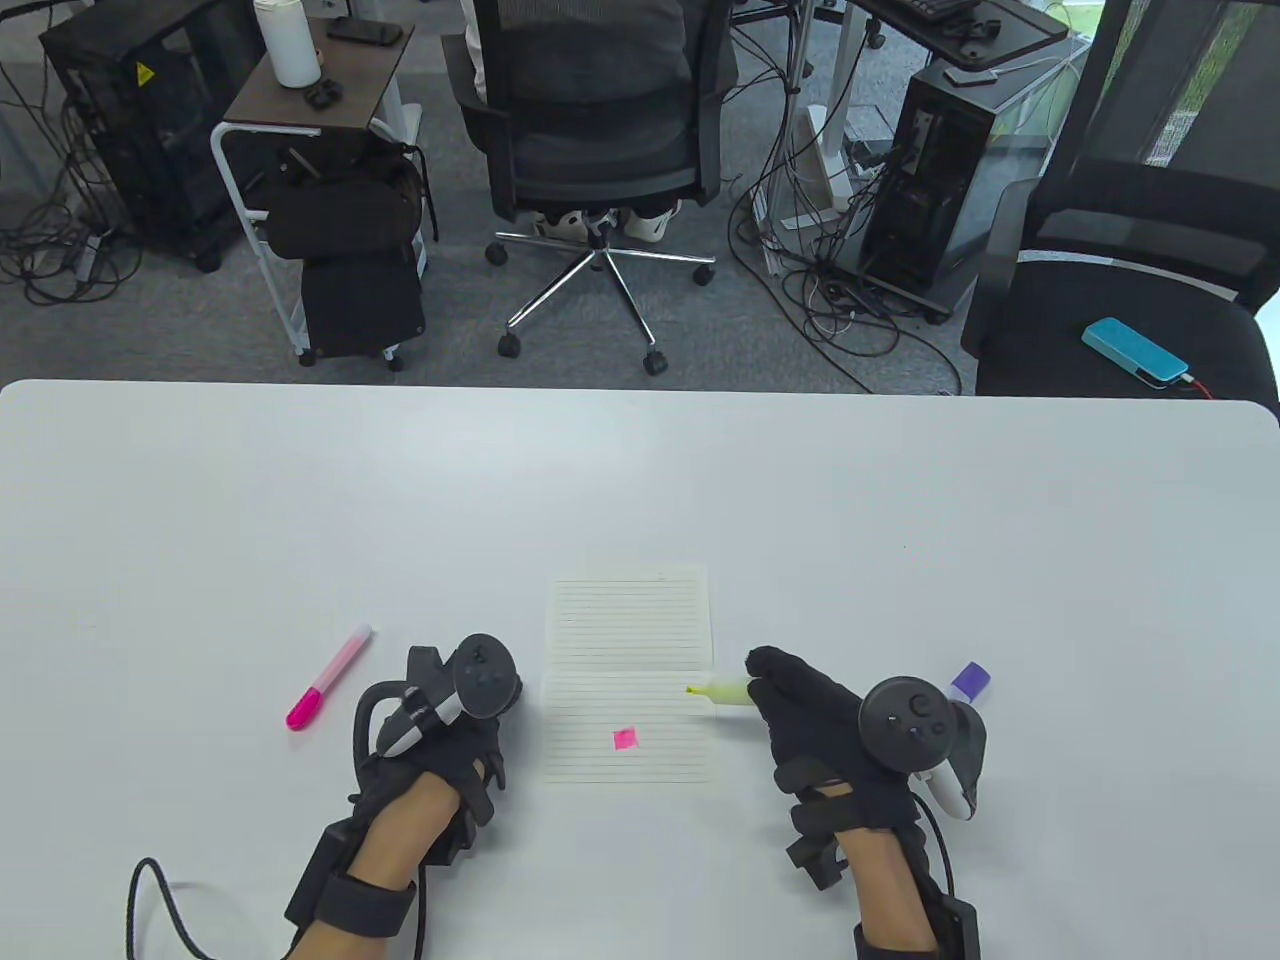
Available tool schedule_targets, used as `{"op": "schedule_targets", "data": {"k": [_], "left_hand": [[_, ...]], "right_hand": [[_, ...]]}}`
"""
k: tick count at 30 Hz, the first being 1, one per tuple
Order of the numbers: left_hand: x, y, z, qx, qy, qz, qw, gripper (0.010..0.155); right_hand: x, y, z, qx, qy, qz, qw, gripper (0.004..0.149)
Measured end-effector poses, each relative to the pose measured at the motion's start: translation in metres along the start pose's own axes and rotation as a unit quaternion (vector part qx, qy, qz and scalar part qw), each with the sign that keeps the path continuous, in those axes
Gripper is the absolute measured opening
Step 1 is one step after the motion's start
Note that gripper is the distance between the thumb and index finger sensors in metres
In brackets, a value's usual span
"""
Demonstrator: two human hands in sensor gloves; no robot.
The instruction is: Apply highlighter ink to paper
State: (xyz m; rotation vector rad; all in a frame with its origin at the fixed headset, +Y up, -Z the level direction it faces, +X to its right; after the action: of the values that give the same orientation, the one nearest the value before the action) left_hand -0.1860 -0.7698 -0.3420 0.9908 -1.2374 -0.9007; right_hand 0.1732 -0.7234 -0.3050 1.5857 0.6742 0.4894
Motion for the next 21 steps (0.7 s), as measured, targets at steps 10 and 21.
{"op": "schedule_targets", "data": {"k": [10, 21], "left_hand": [[0.007, -0.001, -0.008, -0.002, -0.036, 0.008, 0.999, 0.07], [0.012, 0.0, -0.007, -0.002, -0.039, 0.042, 0.998, 0.072]], "right_hand": [[-0.011, -0.002, -0.005, 0.005, 0.025, -0.012, 1.0, 0.041], [-0.018, -0.003, -0.006, 0.001, 0.04, -0.029, 0.999, 0.041]]}}
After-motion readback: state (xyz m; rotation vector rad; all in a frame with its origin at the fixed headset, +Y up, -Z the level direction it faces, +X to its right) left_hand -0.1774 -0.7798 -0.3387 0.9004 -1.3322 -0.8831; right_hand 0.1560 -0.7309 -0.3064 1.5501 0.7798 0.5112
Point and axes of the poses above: the tracker on the back of each hand, its own z axis roughly to the little-finger side, its own y axis roughly from the fingertips to the wrist, x = y × z, the point moved 2 cm from there along -y, roughly from the wrist to the fingertips, and after that the axes turned 7 degrees about -x, right-handed, at the moved point
